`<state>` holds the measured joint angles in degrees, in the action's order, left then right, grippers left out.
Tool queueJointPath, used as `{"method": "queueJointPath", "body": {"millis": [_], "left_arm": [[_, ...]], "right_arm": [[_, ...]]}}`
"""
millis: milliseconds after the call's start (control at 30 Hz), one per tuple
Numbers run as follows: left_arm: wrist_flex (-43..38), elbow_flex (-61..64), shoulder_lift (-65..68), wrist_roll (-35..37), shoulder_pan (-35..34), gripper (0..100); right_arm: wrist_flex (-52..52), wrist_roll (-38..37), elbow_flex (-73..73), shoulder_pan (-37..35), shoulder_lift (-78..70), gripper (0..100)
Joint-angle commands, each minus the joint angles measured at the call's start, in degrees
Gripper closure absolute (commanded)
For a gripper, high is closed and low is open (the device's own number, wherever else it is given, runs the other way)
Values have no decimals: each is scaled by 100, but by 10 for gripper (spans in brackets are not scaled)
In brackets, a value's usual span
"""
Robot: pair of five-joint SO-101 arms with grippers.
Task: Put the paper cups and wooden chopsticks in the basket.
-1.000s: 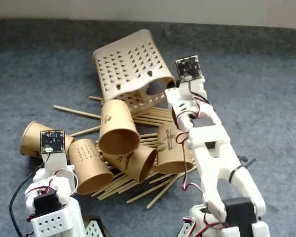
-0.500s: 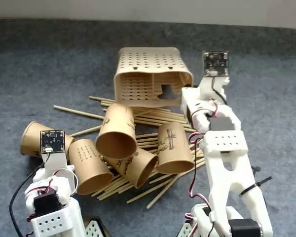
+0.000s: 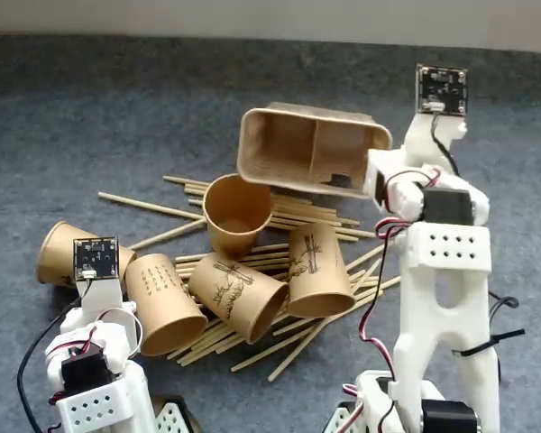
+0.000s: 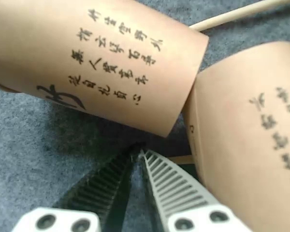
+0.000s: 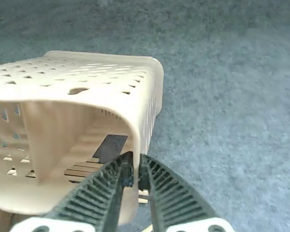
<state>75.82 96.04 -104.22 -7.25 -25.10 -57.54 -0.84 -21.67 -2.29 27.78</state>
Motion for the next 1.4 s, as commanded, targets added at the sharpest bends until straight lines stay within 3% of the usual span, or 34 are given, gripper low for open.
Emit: {"method": "queueJointPath", "body": {"millis": [0, 600, 800, 1033, 1367], "left_arm": [[9, 110, -84, -26, 84, 986], [9, 110, -84, -26, 84, 986], [9, 110, -84, -26, 84, 986], [9, 110, -84, -26, 84, 986], [9, 110, -84, -26, 84, 986]], "right_arm": [[-514, 9, 769, 321, 286, 993], [-2325, -123, 1859, 646, 286, 992], [-2352, -132, 1903, 646, 101, 988], [-2193, -114, 1956, 655, -699, 875], [-2211, -114, 3345, 637, -778, 855]]}}
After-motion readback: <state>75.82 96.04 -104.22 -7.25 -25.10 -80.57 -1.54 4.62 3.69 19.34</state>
